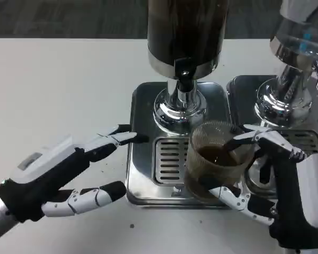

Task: Grasp the cup under the faucet to collect the drink, then remove the cup.

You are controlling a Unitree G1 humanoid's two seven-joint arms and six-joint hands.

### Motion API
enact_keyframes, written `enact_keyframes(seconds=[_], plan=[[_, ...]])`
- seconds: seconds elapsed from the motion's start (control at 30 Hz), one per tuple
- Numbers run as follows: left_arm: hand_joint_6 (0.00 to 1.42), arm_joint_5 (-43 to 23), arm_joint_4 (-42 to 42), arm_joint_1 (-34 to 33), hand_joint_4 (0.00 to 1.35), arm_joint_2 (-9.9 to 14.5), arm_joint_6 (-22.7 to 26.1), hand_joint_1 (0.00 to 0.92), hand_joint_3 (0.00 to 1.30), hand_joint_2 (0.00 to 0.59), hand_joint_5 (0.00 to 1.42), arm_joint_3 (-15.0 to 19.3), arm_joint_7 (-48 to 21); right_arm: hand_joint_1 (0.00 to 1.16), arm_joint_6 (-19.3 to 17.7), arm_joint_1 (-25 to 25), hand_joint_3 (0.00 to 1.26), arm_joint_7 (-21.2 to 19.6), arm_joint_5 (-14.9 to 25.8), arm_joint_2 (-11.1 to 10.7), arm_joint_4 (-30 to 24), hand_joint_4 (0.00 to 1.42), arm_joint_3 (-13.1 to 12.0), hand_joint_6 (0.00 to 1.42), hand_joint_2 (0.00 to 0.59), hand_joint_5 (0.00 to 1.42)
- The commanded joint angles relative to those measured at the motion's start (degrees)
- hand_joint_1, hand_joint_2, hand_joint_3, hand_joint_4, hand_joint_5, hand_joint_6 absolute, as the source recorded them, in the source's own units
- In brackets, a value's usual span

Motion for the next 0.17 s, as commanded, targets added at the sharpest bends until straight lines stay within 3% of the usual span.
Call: enact_keyframes(seconds=[0.03, 0.17], plan=[[0.12, 2.06, -1.17, 0.87, 0.06, 1.49, -1.82, 0.0, 0.17, 0.186, 0.03, -0.16, 1.47, 0.67, -0.83, 0.46, 0.74, -2.23, 0.3, -0.19, -2.11, 0.84, -0.82, 1.28, 0.23, 0.94], [0.12, 2.71, -1.32, 1.08, 0.06, 1.97, -2.73, 0.0, 0.17, 0.186, 0.03, -0.12, 2.23, 0.67, -0.94, 1.03, 0.74, -2.42, 0.22, -0.3, -2.62, 0.84, -0.98, 1.28, 0.233, 0.94]])
